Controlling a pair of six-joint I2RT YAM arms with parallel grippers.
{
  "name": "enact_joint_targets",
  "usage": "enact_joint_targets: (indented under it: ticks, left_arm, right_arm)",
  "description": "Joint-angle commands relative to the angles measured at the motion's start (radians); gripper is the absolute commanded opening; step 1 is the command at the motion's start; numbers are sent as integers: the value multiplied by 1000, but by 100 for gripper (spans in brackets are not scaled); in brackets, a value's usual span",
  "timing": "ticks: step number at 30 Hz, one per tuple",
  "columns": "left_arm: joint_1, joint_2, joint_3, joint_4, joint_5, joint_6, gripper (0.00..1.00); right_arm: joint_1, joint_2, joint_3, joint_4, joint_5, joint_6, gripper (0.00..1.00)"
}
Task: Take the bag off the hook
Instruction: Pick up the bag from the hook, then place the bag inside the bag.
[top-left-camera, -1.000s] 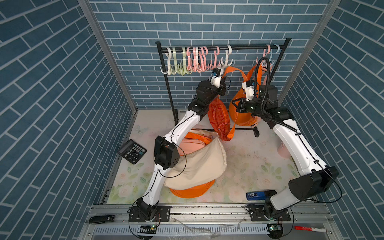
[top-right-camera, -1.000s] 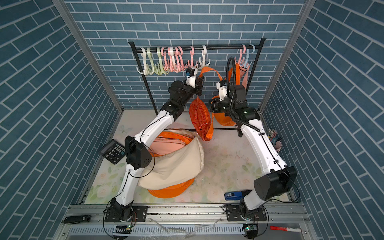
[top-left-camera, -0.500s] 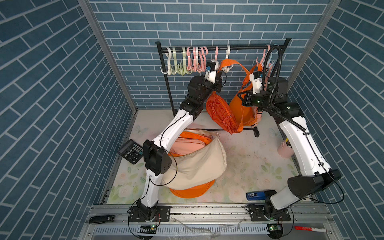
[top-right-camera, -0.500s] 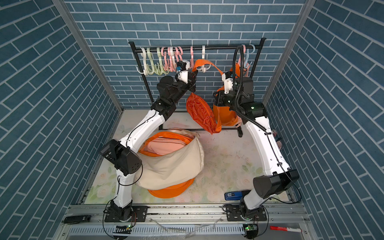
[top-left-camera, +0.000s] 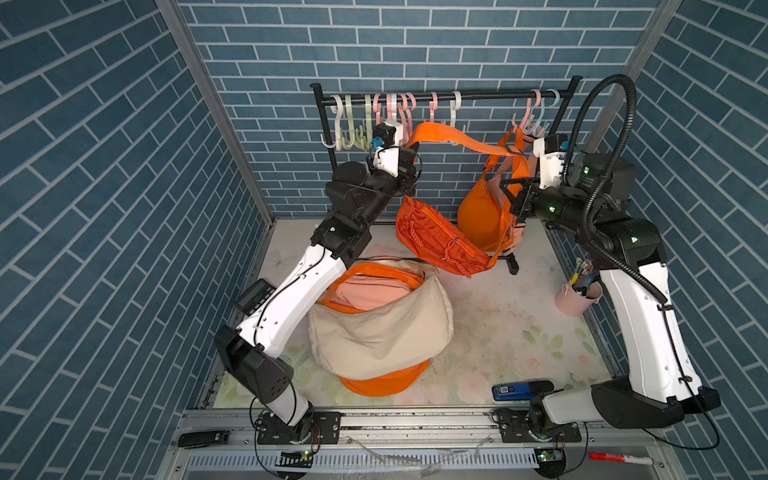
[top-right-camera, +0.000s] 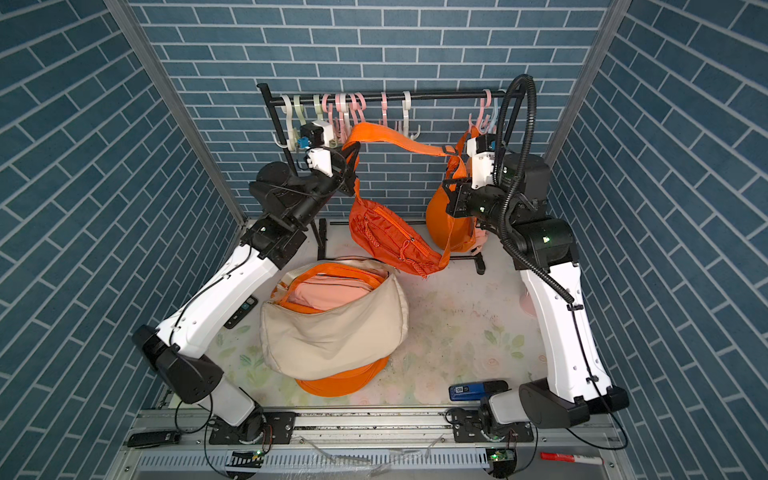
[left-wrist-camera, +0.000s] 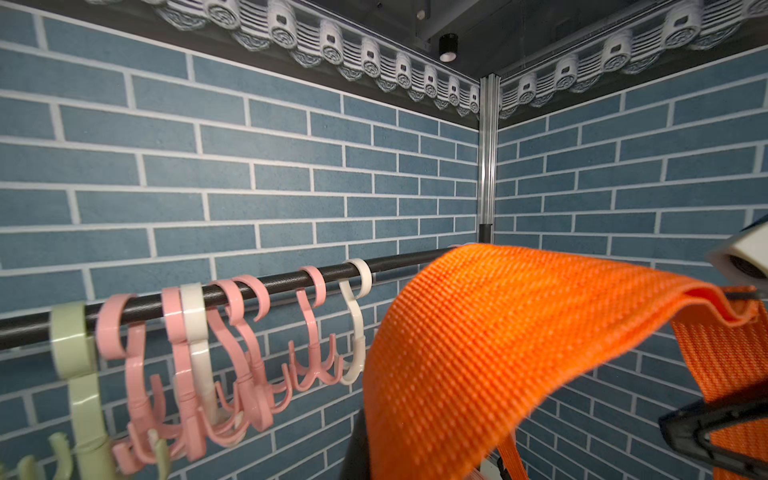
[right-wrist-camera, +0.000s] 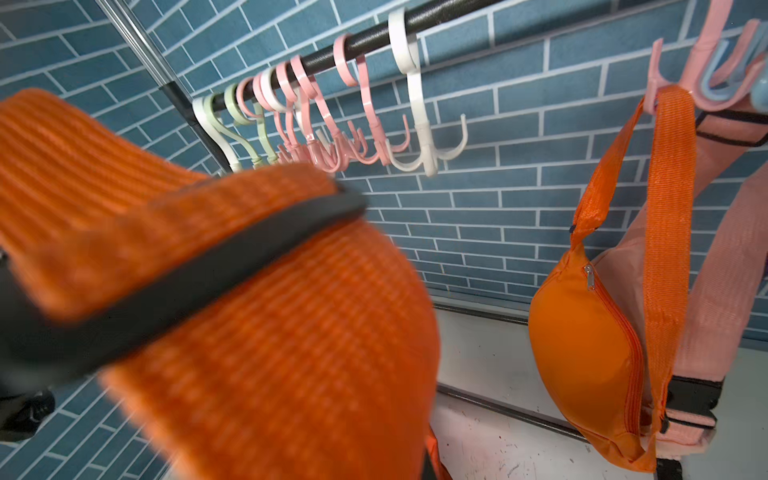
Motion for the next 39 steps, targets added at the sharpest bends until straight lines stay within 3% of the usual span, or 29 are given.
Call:
enact_joint_targets:
  ticks: [1, 10, 26, 39]
  left_arm:
    - [-8, -93, -81, -19, -23, 17, 0]
    - [-24, -363, -247, -154, -17, 39, 0]
    - [-40, -779, -398, -452, 8, 66, 0]
    - [-40, -1054, -512, -676, -77, 5, 0]
  right_arm:
    - [28, -34, 5, -23, -11, -27, 0]
    - [150, -89, 35, -59, 20, -27, 0]
    - [322, -143, 40, -129, 76, -44, 0]
    - [508, -63, -38, -129, 319, -111, 0]
